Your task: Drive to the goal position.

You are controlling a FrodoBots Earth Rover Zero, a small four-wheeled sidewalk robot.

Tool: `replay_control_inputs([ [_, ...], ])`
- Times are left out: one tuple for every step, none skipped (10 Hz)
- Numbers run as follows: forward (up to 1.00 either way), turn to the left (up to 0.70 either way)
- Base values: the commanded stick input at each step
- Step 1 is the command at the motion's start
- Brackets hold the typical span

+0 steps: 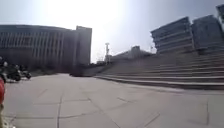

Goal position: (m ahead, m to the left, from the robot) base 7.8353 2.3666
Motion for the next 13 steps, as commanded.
replay_control_inputs([
  [0.70,-0.01],
  [0.70,-0.01],
  [0.70,-0.01],
  [0.70,-0.01],
  [0.70,-0.01],
  [0.70,-0.01],
  [0.70,-0.01],
  [0.70,-0.01],
  [0.70,-0.01],
  [0.70,-0.01],
  [0.70,-0.01],
  [0.70,-0.01],
  [0.70,-0.01],
])
